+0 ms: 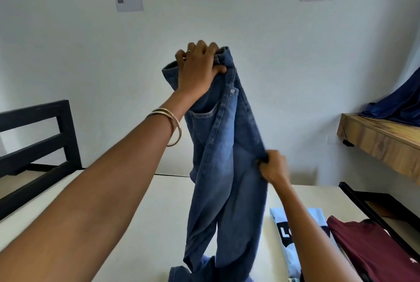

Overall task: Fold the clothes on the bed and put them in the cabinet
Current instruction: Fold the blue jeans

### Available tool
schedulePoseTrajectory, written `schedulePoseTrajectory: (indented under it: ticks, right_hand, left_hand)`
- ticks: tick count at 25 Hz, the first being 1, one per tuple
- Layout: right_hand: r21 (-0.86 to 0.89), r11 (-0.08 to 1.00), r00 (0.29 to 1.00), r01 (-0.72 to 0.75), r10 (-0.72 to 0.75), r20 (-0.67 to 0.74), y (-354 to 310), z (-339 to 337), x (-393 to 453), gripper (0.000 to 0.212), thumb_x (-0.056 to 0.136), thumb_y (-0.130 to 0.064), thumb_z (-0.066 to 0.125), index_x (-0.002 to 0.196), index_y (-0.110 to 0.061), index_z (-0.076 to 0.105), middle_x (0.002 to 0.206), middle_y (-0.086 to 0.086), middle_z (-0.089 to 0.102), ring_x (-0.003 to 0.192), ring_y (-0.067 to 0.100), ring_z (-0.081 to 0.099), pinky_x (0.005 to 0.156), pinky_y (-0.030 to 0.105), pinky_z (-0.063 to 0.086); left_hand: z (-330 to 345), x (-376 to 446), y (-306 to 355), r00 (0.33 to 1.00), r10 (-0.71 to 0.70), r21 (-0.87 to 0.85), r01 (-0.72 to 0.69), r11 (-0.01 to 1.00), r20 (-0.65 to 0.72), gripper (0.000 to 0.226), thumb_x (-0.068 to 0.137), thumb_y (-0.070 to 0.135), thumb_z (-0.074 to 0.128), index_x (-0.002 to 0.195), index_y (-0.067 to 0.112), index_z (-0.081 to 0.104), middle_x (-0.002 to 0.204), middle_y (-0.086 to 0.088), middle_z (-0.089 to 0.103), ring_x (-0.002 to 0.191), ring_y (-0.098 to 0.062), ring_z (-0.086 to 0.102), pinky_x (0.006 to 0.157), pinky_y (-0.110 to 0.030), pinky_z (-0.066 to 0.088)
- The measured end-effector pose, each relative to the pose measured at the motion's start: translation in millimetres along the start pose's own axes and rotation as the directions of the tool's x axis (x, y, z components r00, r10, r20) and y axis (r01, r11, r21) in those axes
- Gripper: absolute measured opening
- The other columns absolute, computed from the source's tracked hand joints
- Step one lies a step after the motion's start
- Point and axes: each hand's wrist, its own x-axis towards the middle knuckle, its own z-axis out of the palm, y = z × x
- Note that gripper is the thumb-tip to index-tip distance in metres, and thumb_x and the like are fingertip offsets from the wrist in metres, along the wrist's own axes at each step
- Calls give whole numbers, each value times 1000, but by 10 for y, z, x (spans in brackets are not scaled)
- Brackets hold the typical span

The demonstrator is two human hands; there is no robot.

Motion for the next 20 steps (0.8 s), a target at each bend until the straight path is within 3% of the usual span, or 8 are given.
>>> schedulePoseTrajectory:
  ticks: [3, 5, 9, 11, 13, 15, 18, 20]
  right_hand:
    - [46, 994, 870, 98, -63, -488, -385, -439, 195, 34, 86, 1, 45, 117, -10, 50, 101, 24, 64, 90, 44, 60, 70, 43, 40]
    - [115, 947, 820, 301, -196, -539, -709, -577, 74, 44, 88, 3, 41, 122, -24, 34, 105, 18, 65, 85, 40, 59, 68, 38, 36]
    - [-14, 864, 776, 504, -459, -432, -864, 131, -467, 28, 87, -5, 48, 110, -19, 54, 108, 8, 60, 79, 33, 59, 67, 37, 50]
    - [115, 878, 851, 465, -408, -330, -889, 409, -609, 20, 93, -23, 53, 104, -10, 63, 105, 5, 55, 80, 29, 59, 72, 35, 52]
    - [270, 922, 955, 278, -234, -184, -957, 554, -693, 55, 89, -59, 56, 113, -10, 60, 113, 2, 49, 99, 27, 56, 80, 32, 48]
    - [151, 978, 984, 144, -126, -123, -1042, 664, -775, 87, 72, -85, 46, 118, -13, 56, 131, 4, 40, 120, 27, 43, 87, 43, 51]
    - [42, 998, 998, 40, -38, -53, -1037, 859, -851, 63, 83, -65, 57, 113, -9, 58, 141, 10, 31, 127, 34, 34, 92, 53, 49]
    - [171, 985, 1000, 12, -16, 25, -815, 846, -749, 30, 92, -34, 60, 96, -5, 62, 120, 10, 48, 104, 33, 51, 84, 45, 50]
  left_hand:
    - [-234, 316, -203, 964, -156, 55, 171, 984, -216, 42, 91, 41, 55, 126, 18, 51, 124, -8, 52, 119, -29, 45, 96, -44, 30]
    - [-406, 582, -268, 924, -181, 130, 236, 963, -336, 43, 91, 44, 53, 126, 20, 51, 127, -8, 52, 121, -29, 46, 97, -43, 32]
    - [-494, 685, -165, 932, 28, 241, 65, 968, -362, 42, 81, 45, 63, 114, 20, 59, 114, -7, 59, 107, -28, 55, 88, -42, 38]
    - [-386, 510, -101, 928, 157, 283, -59, 957, -337, 41, 74, 45, 69, 106, 20, 62, 103, -6, 61, 96, -27, 58, 81, -41, 40]
    - [-309, 366, -105, 932, 219, 308, -126, 943, -289, 41, 71, 47, 70, 102, 20, 63, 97, -4, 60, 93, -25, 58, 79, -41, 40]
    - [-313, 284, -128, 938, 222, 294, -141, 945, -265, 40, 72, 47, 70, 101, 20, 63, 96, -4, 59, 92, -25, 58, 78, -42, 39]
    - [-325, 257, -175, 941, 216, 264, -146, 953, -262, 37, 75, 46, 66, 102, 20, 63, 97, -5, 59, 93, -26, 58, 79, -43, 39]
    - [-372, 251, -281, 947, 197, 261, -129, 957, -255, 36, 81, 45, 62, 107, 20, 61, 104, -6, 58, 100, -27, 56, 84, -45, 37]
